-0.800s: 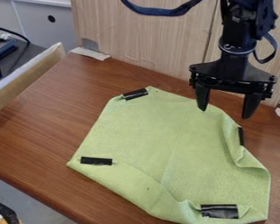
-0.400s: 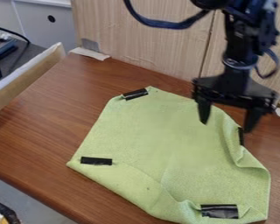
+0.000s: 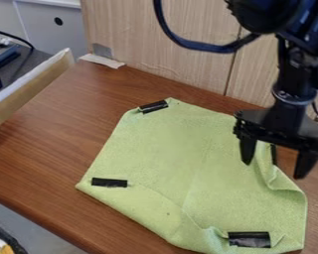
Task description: Fold the cloth from the right to left
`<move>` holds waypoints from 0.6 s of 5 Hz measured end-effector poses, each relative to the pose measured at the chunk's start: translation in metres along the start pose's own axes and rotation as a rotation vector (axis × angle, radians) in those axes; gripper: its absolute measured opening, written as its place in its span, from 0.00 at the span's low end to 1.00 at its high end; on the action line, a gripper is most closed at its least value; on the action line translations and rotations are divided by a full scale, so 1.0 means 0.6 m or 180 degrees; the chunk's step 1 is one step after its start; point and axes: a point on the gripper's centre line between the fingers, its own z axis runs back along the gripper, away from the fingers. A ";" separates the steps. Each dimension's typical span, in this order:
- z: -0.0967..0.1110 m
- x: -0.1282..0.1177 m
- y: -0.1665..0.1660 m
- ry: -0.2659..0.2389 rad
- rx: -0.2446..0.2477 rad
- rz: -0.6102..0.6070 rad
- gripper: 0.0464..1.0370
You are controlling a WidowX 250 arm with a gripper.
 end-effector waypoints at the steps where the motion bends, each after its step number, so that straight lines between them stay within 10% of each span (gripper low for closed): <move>1: -0.019 -0.037 -0.022 -0.0005 0.0038 -0.0256 0.96; 3: -0.064 -0.084 -0.028 0.0088 -0.0129 -0.0520 0.96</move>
